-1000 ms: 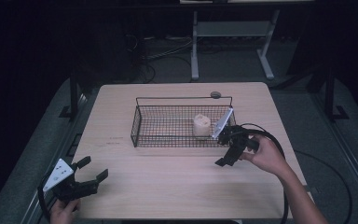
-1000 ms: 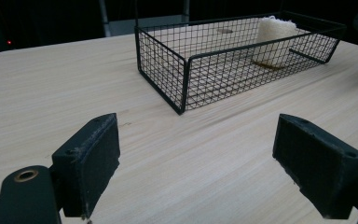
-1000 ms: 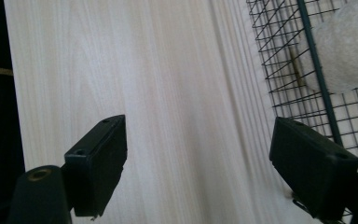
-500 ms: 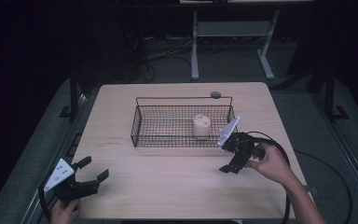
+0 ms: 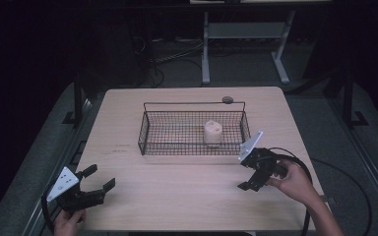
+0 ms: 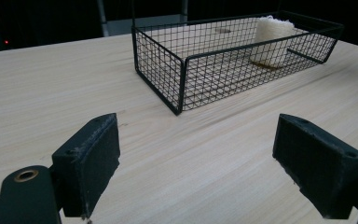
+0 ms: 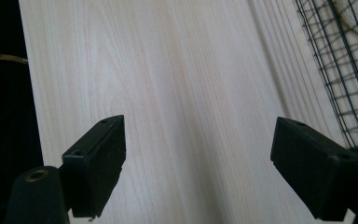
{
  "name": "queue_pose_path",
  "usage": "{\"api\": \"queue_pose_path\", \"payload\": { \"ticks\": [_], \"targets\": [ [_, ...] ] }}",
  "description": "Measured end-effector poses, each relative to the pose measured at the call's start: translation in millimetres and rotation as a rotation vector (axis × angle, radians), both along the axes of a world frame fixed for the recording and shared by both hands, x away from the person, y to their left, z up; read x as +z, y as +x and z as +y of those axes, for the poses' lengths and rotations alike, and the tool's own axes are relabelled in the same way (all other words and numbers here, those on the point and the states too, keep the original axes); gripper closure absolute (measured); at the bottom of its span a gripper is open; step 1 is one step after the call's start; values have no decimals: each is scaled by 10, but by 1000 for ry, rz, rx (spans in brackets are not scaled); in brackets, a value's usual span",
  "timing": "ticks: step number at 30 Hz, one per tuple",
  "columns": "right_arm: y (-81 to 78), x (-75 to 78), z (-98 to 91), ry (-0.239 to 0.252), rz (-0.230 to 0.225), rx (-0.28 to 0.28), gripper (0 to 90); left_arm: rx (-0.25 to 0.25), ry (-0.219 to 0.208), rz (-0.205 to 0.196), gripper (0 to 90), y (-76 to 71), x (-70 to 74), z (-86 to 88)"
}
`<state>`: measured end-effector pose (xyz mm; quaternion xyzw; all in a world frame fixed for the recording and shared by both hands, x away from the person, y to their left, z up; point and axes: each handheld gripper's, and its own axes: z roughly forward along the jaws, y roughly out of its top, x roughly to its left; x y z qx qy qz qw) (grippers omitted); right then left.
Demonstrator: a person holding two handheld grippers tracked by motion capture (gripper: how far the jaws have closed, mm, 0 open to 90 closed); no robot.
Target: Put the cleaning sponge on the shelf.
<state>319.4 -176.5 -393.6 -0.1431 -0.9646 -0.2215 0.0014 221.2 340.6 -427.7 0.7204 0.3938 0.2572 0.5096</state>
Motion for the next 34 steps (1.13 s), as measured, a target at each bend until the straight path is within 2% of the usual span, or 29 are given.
{"api": "queue_pose_path", "payload": {
  "ticks": [15,25,34],
  "targets": [
    [-192,-126,-158,26,-1,-18,176,-2,5,4,139,3,-7,-14],
    [-312,-140,-262,23,6,-38,176,-7,6,5,139,4,-8,-23],
    [-354,-165,-344,38,10,-55,169,-7,15,6,139,12,-7,-28]
  ]
}}
